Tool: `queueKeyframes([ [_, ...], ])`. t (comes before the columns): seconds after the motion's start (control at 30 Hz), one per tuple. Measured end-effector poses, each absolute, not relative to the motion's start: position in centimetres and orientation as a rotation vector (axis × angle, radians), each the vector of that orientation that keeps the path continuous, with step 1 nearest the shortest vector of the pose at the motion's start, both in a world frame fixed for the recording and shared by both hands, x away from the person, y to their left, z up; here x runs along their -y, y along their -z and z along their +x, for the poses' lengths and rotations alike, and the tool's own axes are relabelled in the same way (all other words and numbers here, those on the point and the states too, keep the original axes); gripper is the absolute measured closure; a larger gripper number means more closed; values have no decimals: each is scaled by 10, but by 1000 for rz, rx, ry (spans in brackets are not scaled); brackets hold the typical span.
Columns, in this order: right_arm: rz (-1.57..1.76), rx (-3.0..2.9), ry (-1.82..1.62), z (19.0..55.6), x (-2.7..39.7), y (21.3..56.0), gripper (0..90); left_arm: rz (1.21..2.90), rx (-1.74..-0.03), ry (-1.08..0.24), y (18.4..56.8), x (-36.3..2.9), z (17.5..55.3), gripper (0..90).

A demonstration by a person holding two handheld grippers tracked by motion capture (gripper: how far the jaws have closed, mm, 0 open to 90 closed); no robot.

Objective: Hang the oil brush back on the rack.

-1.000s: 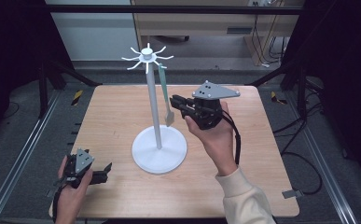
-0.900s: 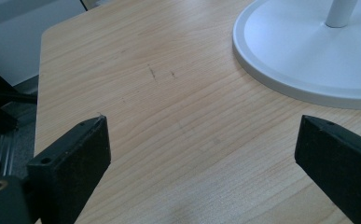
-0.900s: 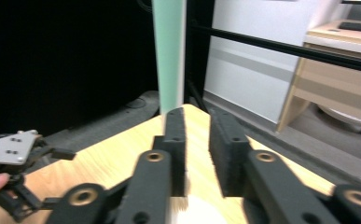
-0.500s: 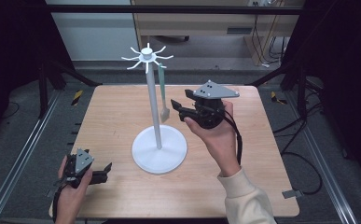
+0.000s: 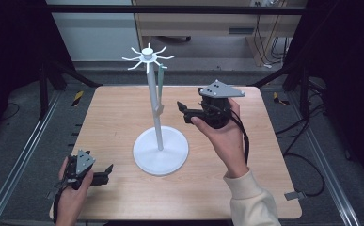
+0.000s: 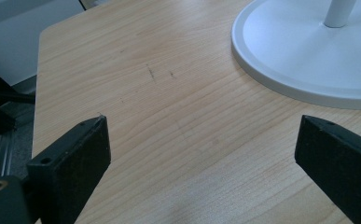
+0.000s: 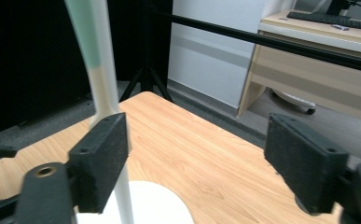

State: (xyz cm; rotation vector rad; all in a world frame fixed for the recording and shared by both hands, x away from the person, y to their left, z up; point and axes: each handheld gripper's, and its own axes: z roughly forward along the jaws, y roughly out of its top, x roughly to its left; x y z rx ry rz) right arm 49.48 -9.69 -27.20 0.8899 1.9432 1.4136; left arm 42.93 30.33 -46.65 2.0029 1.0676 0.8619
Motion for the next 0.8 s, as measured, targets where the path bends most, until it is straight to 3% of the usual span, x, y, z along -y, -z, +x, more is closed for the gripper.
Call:
queueKeyframes([
  [0.3, 937, -1872, -1404, 501, 118, 275, 105, 1998, -1067, -857, 466, -303, 429, 30],
  [0.8, 1105, -1762, -1279, 520, 174, 298, 116, 1985, -1078, -876, 465, -305, 429, 28],
])
